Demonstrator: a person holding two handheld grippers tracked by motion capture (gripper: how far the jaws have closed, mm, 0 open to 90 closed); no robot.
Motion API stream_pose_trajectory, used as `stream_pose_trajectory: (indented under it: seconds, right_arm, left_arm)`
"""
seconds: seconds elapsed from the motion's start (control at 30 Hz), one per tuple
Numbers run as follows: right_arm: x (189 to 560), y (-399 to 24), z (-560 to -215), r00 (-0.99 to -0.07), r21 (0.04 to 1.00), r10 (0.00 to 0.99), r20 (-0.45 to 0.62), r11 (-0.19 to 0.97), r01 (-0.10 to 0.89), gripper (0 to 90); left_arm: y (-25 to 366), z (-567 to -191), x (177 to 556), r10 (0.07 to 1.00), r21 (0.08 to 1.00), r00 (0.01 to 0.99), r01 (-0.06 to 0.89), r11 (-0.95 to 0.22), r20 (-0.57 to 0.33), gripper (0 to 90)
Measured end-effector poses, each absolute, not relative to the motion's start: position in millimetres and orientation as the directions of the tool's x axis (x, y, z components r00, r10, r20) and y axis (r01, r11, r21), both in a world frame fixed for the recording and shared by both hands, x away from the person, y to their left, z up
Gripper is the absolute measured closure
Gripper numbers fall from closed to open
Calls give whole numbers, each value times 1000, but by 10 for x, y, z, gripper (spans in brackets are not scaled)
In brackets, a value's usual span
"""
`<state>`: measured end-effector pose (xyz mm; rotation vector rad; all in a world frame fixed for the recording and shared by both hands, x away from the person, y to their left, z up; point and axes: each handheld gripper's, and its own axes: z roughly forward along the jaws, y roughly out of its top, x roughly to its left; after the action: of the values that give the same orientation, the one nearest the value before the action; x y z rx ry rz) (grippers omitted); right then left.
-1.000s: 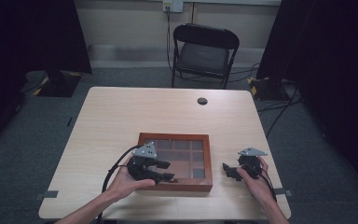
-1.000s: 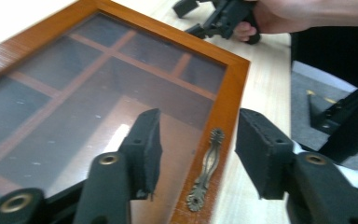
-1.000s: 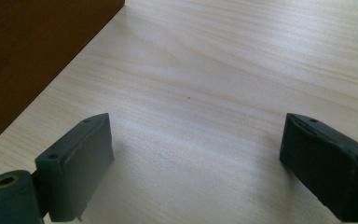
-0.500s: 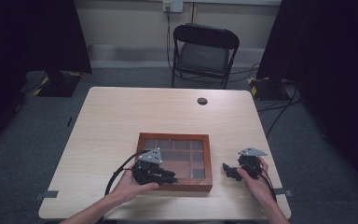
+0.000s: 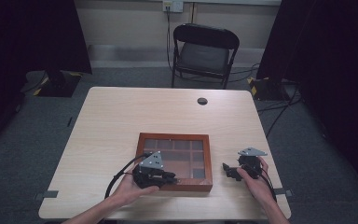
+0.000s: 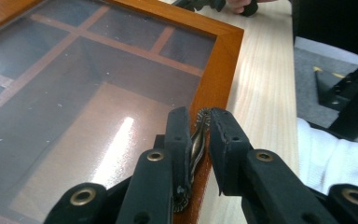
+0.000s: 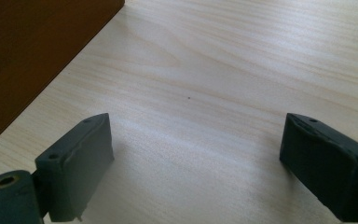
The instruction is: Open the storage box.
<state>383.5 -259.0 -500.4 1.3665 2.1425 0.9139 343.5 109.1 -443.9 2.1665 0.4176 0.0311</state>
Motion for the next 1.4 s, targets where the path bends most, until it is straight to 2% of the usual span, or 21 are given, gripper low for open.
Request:
stream_pose_trajectory:
  seconds: [0.1,0.67,1.2,1.4]
  right_arm:
    - [3835,-2590,-5004,-417,727,909,-13,295,620,88]
    - [3835,-2590,-5003,-417,727,909,-13,295,620,88]
    - [3837,-2590,-5004,-418,727,909,-11,294,621,87]
    - [3842,-2591,-5004,-421,727,907,-11,296,620,84]
  left_arm:
    - [1092,-4439,3432,309,795,942,286,-535,-131,801]
    - [1082,-4367,3523,283,760,942,315,-568,-180,809]
    - [1121,-4117,3599,263,781,943,319,-537,-204,810]
    - [1098,-4039,3647,262,762,939,336,-553,-224,810]
